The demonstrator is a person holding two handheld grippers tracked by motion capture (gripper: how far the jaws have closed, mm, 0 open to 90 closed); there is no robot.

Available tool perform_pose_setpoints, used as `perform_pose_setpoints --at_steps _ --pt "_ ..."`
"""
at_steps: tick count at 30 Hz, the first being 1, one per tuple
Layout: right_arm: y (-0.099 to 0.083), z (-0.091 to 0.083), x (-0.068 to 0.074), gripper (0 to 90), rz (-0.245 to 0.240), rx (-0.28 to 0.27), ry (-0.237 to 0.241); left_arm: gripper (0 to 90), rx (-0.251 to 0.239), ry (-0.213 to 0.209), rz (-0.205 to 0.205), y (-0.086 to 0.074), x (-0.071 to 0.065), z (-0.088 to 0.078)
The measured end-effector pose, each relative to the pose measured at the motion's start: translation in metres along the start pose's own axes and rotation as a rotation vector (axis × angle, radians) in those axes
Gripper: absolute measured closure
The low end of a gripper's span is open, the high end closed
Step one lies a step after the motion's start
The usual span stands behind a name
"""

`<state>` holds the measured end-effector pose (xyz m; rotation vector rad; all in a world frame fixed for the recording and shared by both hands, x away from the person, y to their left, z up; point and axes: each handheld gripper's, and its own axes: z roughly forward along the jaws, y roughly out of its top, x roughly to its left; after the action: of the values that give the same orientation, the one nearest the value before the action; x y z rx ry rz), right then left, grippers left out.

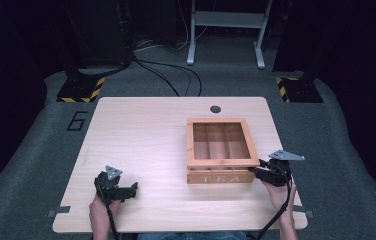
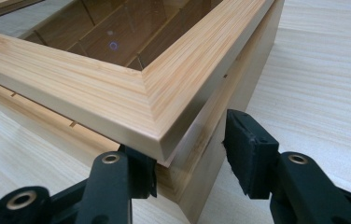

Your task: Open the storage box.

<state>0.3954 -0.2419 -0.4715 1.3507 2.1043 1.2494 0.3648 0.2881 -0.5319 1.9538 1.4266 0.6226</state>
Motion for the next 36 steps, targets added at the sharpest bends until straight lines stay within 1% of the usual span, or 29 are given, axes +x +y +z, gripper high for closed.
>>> perform_pose_setpoints --at_steps 5,8,9,12,14,15,16,18,20,23,25,27,28,31,32,33,34,36 --pt "-0.002 -0.008 -0.003 51.3 0.020 -0.008 0.032 0.4 0.000 0.000 -0.002 0.000 0.000 0.000" --pt "-0.003 -0.012 -0.003 47.4 0.030 0.008 0.024 0.4 0.000 0.000 0.001 0.000 0.000 0.000" --pt "-0.003 -0.013 -0.004 46.9 0.023 0.008 0.019 0.4 0.004 -0.001 0.002 0.000 0.000 0.000" --pt "-0.005 -0.016 -0.003 43.5 0.028 0.015 0.014 0.4 0.000 0.000 0.001 0.000 0.000 0.000" --pt "-0.006 -0.017 -0.002 39.9 0.027 0.034 0.014 0.4 0.007 -0.003 0.002 0.000 0.000 -0.001" --pt "-0.007 -0.016 -0.002 37.9 0.019 0.051 0.010 0.4 0.003 0.000 0.002 0.000 0.000 0.000" --pt "-0.008 -0.015 -0.001 36.2 0.024 0.078 0.012 0.4 0.001 0.001 0.002 0.000 0.000 0.000" --pt "-0.013 -0.012 -0.001 32.8 0.020 0.114 0.028 0.4 0.003 -0.001 0.001 0.000 0.000 0.000" --pt "-0.017 -0.013 -0.001 31.9 0.025 0.107 0.029 0.4 -0.003 0.006 0.002 0.000 -0.001 0.000" --pt "-0.022 -0.015 -0.002 23.4 0.027 0.113 0.025 0.4 -0.005 0.007 0.002 0.000 -0.001 0.000" --pt "-0.027 -0.016 -0.003 19.1 0.028 0.118 0.013 0.4 -0.005 0.007 0.001 0.000 -0.001 0.000" --pt "-0.033 -0.018 -0.005 16.5 0.036 0.123 0.000 0.4 -0.004 0.007 0.002 0.000 -0.001 0.000" --pt "-0.036 -0.018 -0.006 15.9 0.030 0.125 -0.009 0.4 -0.005 0.007 0.001 0.000 -0.001 0.000" --pt "-0.048 -0.019 -0.011 14.5 0.022 0.142 -0.068 0.4 -0.005 0.004 0.003 0.000 -0.001 0.000" --pt "-0.052 -0.019 -0.013 14.5 0.013 0.142 -0.081 0.4 -0.006 0.005 0.003 0.000 -0.001 0.000" --pt "-0.057 -0.019 -0.014 14.3 0.027 0.135 -0.099 0.4 -0.007 0.004 0.003 0.000 -0.001 0.000" --pt "-0.060 -0.020 -0.017 14.3 0.014 0.144 -0.116 0.4 -0.004 0.003 0.001 0.000 -0.001 0.000" --pt "-0.067 -0.021 -0.020 14.0 0.013 0.143 -0.147 0.4 -0.004 0.003 0.002 0.000 -0.001 0.000"
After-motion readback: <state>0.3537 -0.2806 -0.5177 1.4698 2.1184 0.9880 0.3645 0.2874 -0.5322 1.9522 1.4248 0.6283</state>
